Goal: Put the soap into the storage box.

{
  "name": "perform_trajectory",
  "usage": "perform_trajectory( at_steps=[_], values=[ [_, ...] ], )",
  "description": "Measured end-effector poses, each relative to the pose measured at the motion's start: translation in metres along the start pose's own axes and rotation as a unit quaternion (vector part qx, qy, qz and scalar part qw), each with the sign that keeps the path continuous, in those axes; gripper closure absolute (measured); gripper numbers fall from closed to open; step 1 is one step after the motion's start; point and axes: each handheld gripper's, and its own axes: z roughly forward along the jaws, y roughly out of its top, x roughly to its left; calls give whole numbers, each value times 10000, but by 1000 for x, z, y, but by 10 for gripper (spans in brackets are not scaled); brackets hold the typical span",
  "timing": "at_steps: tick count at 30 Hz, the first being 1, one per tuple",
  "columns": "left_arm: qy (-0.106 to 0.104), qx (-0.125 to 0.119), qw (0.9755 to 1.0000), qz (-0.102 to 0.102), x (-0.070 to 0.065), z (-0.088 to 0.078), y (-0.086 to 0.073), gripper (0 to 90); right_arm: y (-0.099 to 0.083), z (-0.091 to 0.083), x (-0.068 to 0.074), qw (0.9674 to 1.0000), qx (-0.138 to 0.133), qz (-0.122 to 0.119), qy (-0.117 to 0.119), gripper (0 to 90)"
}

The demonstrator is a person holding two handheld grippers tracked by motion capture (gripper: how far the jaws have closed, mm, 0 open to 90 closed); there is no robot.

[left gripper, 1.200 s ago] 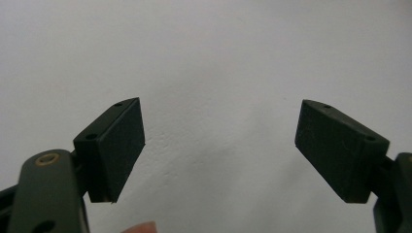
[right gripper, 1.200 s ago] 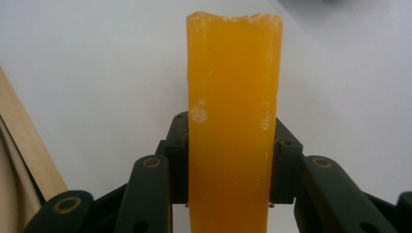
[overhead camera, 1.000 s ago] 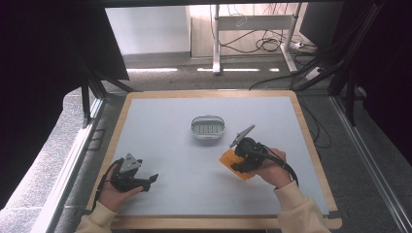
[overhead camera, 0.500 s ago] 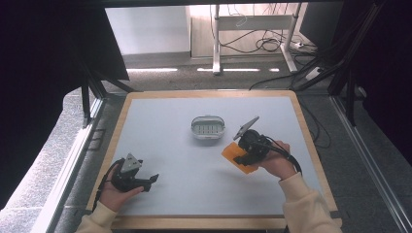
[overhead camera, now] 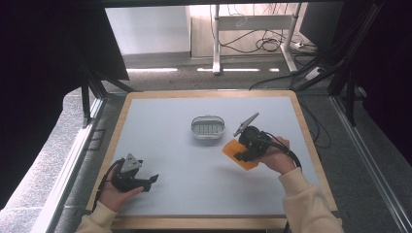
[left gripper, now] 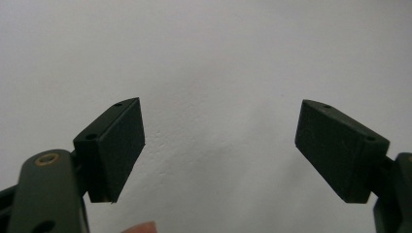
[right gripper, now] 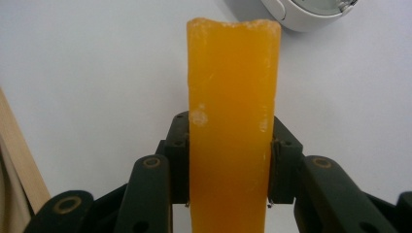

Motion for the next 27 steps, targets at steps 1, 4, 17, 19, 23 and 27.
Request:
perform_trajectory(
  at_steps=[1, 4, 17, 19, 23, 27],
  values=[
    [0, 0, 10000, 0, 0, 0, 0, 180, 0, 0, 0, 10000, 0, 0, 0, 618],
    [-1, -12, 10000, -8, 0, 0, 0, 181, 3, 0, -2, 10000, 5, -39, -20, 618],
    [-10, -17, 10000, 17, 0, 0, 0, 180, 10, -3, -7, 9999, 7, -97, -62, 618],
    [-3, -13, 10000, 14, 1, -1, 0, 180, 11, -4, -8, 9999, 2, -95, -67, 619],
    [-4, -23, 10000, 12, 1, -1, 0, 180, 13, -6, -9, 9998, 9, -161, -88, 619],
    [-3, -30, 10000, 12, 0, -1, 0, 180, 17, -6, -11, 9996, 39, -254, -93, 618]
  ],
)
